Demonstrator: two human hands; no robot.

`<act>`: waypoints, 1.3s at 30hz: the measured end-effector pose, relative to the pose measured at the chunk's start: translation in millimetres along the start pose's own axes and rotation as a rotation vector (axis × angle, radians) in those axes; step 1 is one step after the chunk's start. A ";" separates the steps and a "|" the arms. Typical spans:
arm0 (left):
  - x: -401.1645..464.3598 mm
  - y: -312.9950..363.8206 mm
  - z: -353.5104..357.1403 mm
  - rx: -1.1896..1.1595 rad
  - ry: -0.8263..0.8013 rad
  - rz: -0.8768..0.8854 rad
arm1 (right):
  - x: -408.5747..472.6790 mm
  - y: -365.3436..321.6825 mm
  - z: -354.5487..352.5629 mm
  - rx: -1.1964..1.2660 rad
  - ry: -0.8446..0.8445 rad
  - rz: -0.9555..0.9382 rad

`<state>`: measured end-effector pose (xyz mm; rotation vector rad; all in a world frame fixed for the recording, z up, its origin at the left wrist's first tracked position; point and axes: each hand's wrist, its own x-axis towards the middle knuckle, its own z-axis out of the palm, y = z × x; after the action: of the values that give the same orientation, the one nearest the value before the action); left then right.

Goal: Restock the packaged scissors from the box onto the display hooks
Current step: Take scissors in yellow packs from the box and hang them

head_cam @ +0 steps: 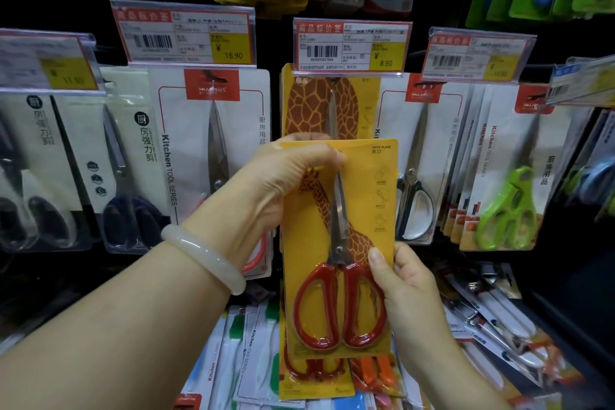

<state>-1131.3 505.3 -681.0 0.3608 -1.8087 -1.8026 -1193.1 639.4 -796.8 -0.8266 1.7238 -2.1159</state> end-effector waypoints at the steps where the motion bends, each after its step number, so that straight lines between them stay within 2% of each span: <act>1: -0.8 0.1 0.2 -0.006 0.023 -0.009 | 0.7 3.5 -1.3 -0.022 0.006 -0.015; 16: -3.3 -7.6 -10.6 -0.156 0.002 0.002 | 3.2 5.3 -5.6 -0.021 0.033 0.008; 21: -3.4 -17.3 -10.7 -0.123 -0.024 0.019 | 4.9 4.1 -6.0 -0.015 0.046 -0.003; 29: -3.2 -17.3 -3.5 -0.261 -0.015 0.012 | 4.6 4.3 -8.0 -0.028 0.046 -0.027; 32: -4.2 -17.1 -5.7 -0.250 -0.066 -0.001 | 4.4 4.7 -10.8 -0.034 0.034 -0.010; 36: -7.6 -15.3 -13.6 -0.234 -0.221 -0.040 | 2.8 4.5 -12.0 -0.011 -0.017 0.038; 39: -7.1 -8.8 -19.0 -0.176 -0.304 0.013 | 1.7 4.6 -11.8 0.000 -0.041 0.067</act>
<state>-1116.7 492.9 -692.1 0.0068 -1.8224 -2.0785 -1202.0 646.7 -802.3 -0.7954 1.7061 -2.0420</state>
